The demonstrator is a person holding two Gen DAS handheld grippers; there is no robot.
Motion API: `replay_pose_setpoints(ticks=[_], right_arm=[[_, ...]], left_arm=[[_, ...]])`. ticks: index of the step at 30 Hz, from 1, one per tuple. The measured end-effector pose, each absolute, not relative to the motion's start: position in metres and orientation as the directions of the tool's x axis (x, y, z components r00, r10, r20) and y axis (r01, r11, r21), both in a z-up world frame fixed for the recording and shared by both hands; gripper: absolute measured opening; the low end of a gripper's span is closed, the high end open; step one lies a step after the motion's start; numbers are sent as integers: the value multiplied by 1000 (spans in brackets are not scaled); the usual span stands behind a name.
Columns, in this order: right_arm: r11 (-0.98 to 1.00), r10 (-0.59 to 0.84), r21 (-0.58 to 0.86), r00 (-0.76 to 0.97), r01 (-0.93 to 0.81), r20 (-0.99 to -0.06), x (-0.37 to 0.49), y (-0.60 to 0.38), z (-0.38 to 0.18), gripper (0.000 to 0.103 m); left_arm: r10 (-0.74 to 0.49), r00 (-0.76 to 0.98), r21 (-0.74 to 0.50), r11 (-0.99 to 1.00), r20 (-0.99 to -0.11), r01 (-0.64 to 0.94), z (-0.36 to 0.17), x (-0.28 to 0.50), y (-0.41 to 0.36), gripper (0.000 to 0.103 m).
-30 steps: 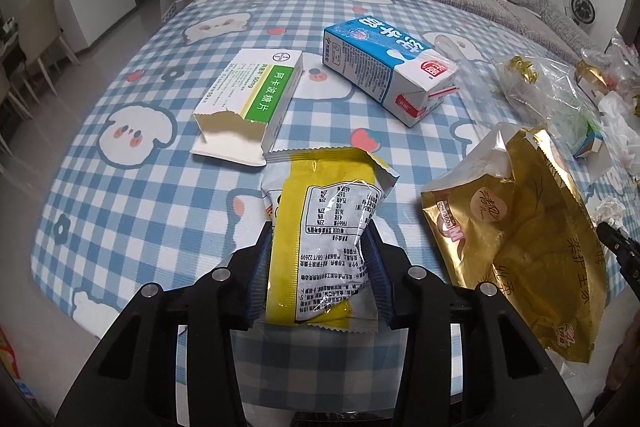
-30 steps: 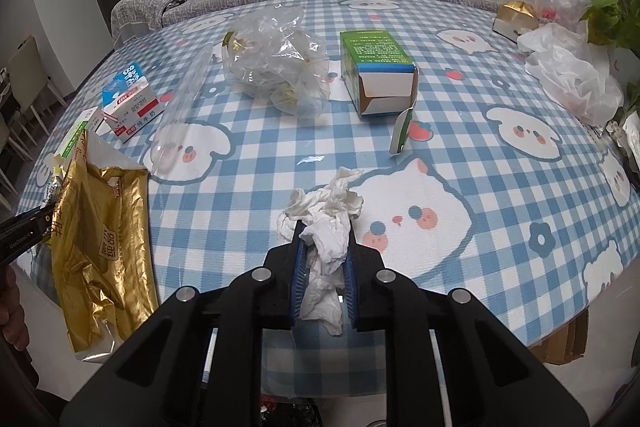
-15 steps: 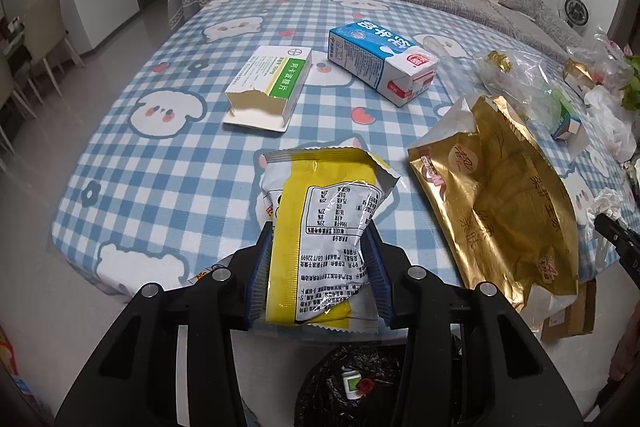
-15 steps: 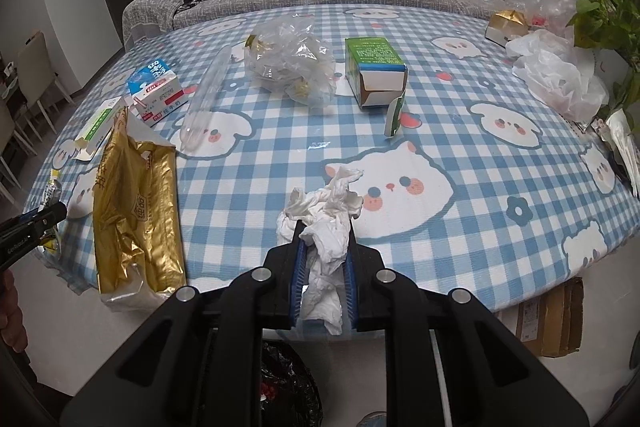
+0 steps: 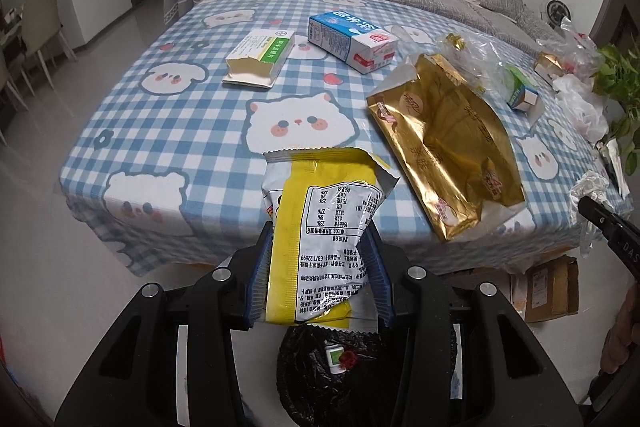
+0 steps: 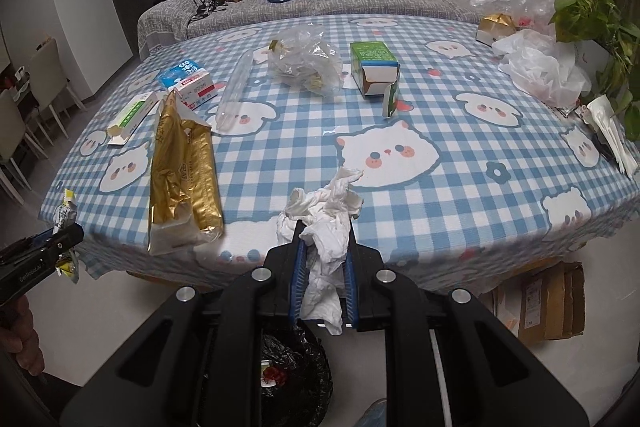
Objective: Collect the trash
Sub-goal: 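Carry the yellow wrapper and white tissue with both tools over the black bin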
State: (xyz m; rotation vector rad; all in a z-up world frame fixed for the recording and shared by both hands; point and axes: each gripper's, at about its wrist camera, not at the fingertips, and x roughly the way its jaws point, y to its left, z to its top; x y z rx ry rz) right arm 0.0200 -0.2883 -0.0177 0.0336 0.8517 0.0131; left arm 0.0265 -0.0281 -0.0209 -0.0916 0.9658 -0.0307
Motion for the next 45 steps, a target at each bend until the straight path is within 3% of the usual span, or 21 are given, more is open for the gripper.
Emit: replay_pose_setpoints(ticks=[23,45], right_arm=[[1000,10,17,651,4,-759,-51,-287,-46,16],[998,-40,-9,557,58,-829,-87,-311,-130,16]], left_arm=[[-108,525,-82,994,-844,73,-70,-49,-71,42],[-77,429,-36,994,-900,104,-165,-75,-115,42]])
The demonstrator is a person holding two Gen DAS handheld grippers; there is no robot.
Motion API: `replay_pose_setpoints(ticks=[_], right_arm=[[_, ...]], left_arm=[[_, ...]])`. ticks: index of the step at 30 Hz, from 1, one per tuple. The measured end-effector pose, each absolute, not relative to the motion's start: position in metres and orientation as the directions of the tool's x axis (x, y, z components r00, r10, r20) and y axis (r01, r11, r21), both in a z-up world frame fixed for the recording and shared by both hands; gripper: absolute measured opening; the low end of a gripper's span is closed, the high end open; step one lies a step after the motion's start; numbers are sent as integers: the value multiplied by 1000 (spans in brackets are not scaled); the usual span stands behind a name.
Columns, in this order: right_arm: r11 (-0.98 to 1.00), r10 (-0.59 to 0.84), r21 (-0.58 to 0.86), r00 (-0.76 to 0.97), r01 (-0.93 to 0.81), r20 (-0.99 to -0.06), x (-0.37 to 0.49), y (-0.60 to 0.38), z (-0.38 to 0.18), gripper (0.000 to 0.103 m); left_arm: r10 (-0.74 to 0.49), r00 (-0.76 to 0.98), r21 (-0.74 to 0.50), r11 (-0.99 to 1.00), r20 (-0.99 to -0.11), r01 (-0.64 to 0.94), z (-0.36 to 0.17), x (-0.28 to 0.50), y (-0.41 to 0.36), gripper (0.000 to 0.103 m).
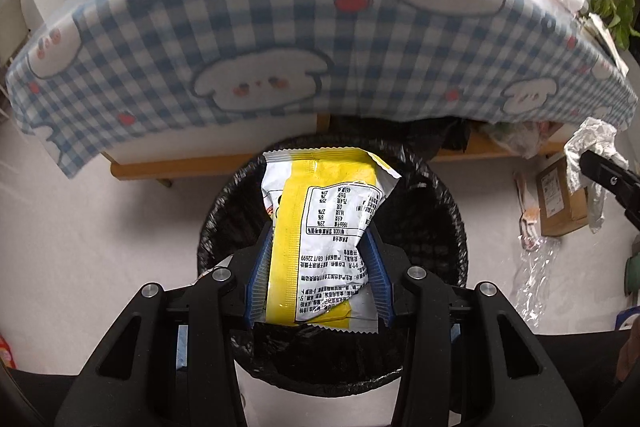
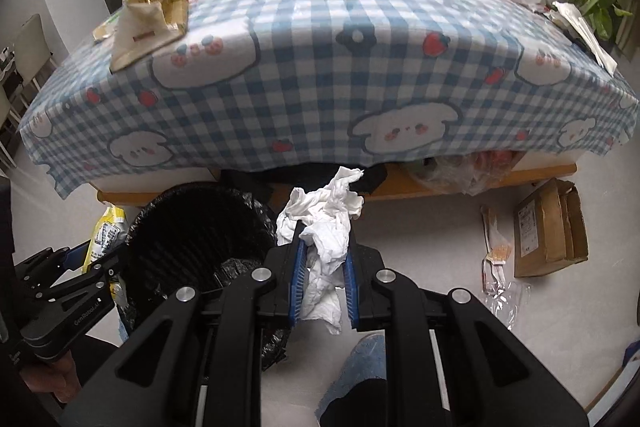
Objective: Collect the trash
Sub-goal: 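Carry the yellow wrapper and white tissue with both tools over the black bin, then open the left tool to drop the yellow wrapper into the bin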
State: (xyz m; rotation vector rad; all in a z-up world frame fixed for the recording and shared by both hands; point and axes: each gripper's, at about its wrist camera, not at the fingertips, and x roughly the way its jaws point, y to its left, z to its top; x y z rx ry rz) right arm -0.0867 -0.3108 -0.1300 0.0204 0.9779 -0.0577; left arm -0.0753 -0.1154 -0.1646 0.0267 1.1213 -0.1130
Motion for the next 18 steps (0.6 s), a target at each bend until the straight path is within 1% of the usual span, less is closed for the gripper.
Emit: replay_pose_setpoints(ticks=[9,15,17,18], right_arm=[[997,-39,-2,522,71,-852,-101,-315,-159,16],[997,-51,-10,519,82,-854,-103,-322,-164,16],[996,-54,-7,518,91,-854,-104,-326,-165,16],[996,-54,-6,517,94,-854,-104,-327,-166,16]], left_arm=[[-65,379,-18,992,-923,127,-205,-81,-137,42],[-88,365,-36,989,-927,145,-216,-80,-151,42],[-103,367,-48,987,-925,155,-216,-80,-156,45],[-108,369,-53,986,-923,155,-216,-79,-157,49]])
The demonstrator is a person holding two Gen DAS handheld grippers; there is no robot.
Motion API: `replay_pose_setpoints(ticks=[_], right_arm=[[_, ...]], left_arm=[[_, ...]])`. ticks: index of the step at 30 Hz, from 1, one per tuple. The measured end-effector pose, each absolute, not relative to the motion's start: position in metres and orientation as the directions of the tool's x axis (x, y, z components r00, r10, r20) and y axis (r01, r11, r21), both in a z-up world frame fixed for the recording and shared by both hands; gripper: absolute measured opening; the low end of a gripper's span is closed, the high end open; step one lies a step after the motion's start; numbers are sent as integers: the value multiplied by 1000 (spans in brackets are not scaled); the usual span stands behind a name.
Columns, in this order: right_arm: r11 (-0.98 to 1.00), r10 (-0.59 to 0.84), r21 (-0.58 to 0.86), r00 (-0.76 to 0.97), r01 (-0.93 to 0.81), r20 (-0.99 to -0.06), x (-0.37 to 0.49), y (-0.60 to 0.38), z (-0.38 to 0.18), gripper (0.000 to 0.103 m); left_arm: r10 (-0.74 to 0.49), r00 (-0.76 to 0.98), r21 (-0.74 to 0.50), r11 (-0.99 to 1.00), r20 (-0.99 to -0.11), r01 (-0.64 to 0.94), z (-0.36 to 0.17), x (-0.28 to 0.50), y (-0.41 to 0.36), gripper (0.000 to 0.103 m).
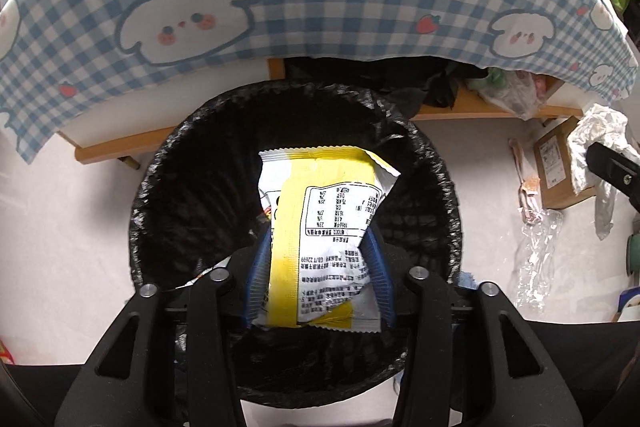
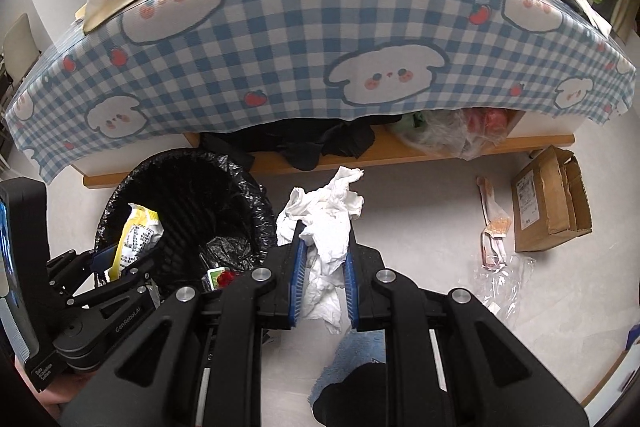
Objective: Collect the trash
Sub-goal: 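Open the left tool to drop the yellow wrapper into the bin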
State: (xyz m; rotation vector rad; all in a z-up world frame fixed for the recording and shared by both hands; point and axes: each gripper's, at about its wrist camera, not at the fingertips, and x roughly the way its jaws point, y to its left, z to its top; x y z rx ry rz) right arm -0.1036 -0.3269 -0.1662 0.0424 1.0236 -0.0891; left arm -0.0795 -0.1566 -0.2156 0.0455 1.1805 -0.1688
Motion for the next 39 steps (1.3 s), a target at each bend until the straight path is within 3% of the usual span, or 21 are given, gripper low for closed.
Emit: replay_pose_setpoints(ticks=[6,11,13,16,39], right_arm=[[996,-49,-2,514,92,-856,-99,-327,-170,16],[997,-41,0,510,81,-859,-96,-320,-174,16],[997,-39,-1,506,75,-862,-94,-315,-177,16],[998,-36,-6,505,61,-863,-91,-304,-178,16],[996,35,-7,476,-87,-879,-72,-170,-200,16]], left_arm=[[-103,387,-44,987,-916,157,-214,-77,-158,61],[-92,396,-41,990,-914,137,-215,-76,-144,78],[-79,404,-31,992,-911,122,-214,-76,-135,89],[-65,415,-25,994,-908,102,-213,-77,-118,96],[10,411,-1,1000,-912,-27,-205,-92,23,97]])
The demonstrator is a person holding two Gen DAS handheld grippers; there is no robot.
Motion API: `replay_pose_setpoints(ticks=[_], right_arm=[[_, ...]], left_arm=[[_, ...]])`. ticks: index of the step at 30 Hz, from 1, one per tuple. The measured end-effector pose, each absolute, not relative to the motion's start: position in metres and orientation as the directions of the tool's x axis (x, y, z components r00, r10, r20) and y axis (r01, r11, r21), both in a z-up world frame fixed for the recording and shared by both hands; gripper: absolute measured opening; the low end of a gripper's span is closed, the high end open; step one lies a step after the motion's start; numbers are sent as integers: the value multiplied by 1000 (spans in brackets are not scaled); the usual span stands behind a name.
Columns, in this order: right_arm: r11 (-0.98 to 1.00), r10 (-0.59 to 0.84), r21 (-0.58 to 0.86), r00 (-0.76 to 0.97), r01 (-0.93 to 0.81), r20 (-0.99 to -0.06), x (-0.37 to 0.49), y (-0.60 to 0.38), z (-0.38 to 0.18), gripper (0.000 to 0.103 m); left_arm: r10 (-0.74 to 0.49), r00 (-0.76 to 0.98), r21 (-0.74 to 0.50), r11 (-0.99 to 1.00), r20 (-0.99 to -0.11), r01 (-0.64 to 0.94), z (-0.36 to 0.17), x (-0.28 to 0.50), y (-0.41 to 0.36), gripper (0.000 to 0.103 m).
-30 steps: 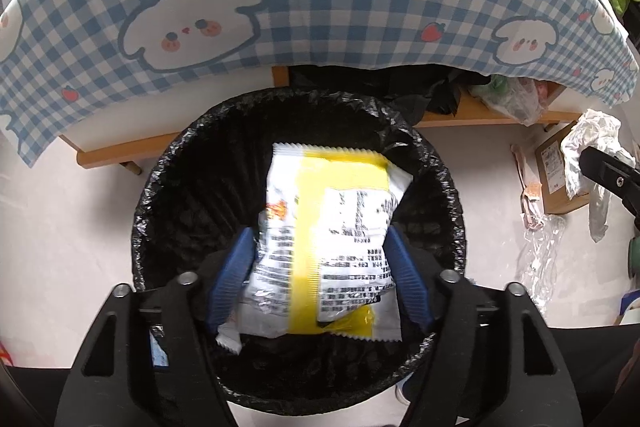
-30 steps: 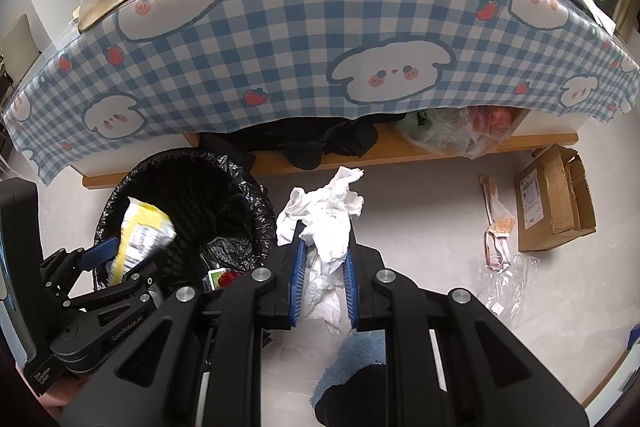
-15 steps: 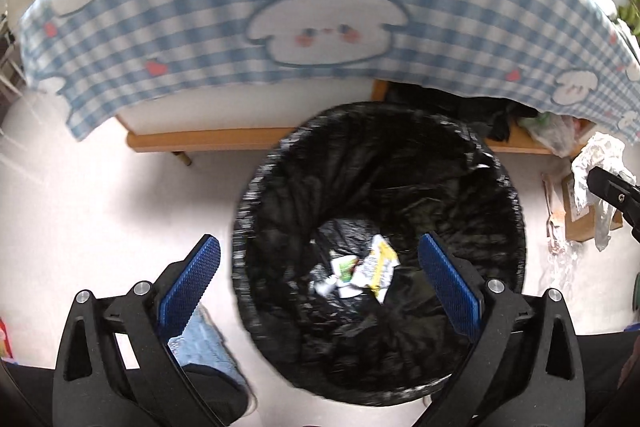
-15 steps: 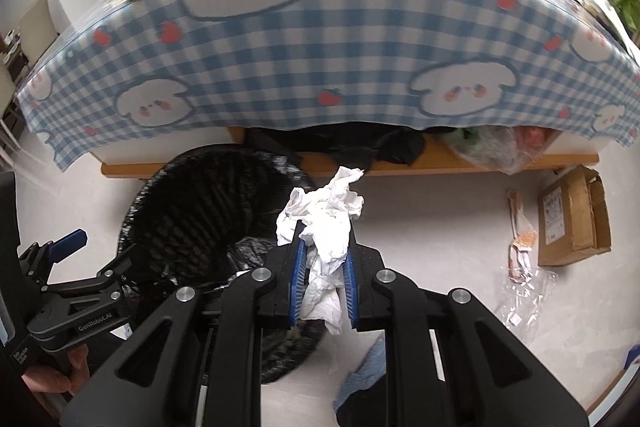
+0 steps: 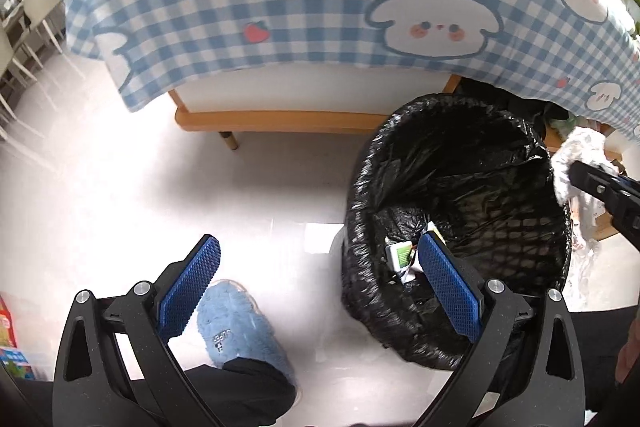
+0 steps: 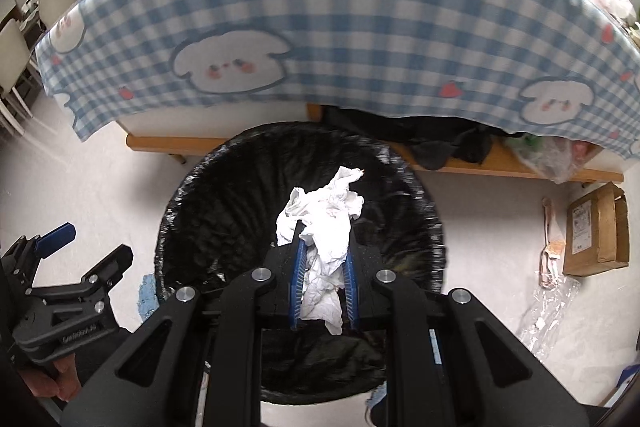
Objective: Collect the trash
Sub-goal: 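Open the right tool to drop the white tissue into the bin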
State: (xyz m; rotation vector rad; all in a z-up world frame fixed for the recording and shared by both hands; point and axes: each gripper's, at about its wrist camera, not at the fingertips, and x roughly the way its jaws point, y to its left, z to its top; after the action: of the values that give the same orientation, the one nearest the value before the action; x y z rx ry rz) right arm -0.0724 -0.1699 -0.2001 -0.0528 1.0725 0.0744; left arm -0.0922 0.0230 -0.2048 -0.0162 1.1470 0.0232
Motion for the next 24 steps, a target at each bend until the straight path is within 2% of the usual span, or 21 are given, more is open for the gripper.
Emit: replay_pose_setpoints(ticks=[11,15,24], right_arm=[[993,64,11,462,-117,-885,-68,-130,-209,16],[991,60,-2,457,-134,-887,-68,-123,-211,20],[990,44,-21,452,-138,-891,-70,-125,-213,48]], left_arm=[[0,413,-24,998,-911,-53,-202,-99,56,97],[-8,393,-30,998,-920,-50,-206,-99,61,97],[-4,392,-27,998,-920,-53,-207,-94,57,97]])
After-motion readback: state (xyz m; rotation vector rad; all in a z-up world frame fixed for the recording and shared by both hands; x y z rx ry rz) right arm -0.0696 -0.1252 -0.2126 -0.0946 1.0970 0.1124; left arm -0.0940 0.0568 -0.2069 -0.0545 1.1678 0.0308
